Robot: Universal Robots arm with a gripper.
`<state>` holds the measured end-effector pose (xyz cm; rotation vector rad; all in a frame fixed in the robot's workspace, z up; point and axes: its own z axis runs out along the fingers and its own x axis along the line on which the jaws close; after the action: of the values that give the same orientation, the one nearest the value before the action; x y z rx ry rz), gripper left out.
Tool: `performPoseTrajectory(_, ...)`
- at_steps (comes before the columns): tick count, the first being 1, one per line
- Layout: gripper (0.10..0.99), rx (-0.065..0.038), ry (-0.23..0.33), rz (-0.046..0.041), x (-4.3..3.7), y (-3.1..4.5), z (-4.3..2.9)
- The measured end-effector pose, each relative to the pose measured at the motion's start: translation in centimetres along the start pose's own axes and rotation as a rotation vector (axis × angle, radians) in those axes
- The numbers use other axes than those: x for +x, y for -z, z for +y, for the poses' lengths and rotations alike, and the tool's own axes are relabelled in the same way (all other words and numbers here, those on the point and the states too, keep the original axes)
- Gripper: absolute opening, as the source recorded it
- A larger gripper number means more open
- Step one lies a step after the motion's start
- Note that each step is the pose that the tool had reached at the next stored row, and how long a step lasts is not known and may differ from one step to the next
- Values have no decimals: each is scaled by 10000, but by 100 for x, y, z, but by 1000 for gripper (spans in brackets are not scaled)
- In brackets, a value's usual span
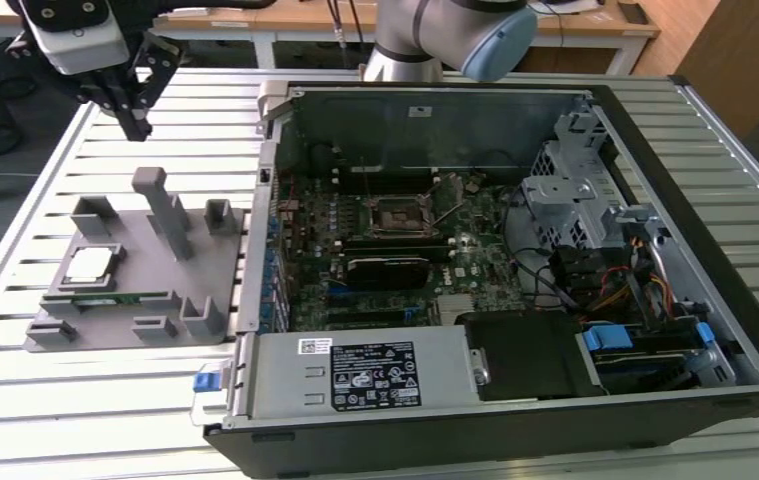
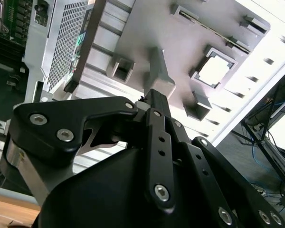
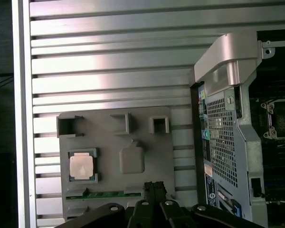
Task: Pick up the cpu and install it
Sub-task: 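Reach for the cpu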
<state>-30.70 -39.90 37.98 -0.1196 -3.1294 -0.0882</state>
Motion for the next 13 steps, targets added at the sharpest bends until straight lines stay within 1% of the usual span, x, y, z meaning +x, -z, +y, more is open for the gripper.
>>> performPoseTrajectory(6,106,0,-1,1,93,-6,-18)
performPoseTrajectory(13,106,0,-1,0,201,-14,-84)
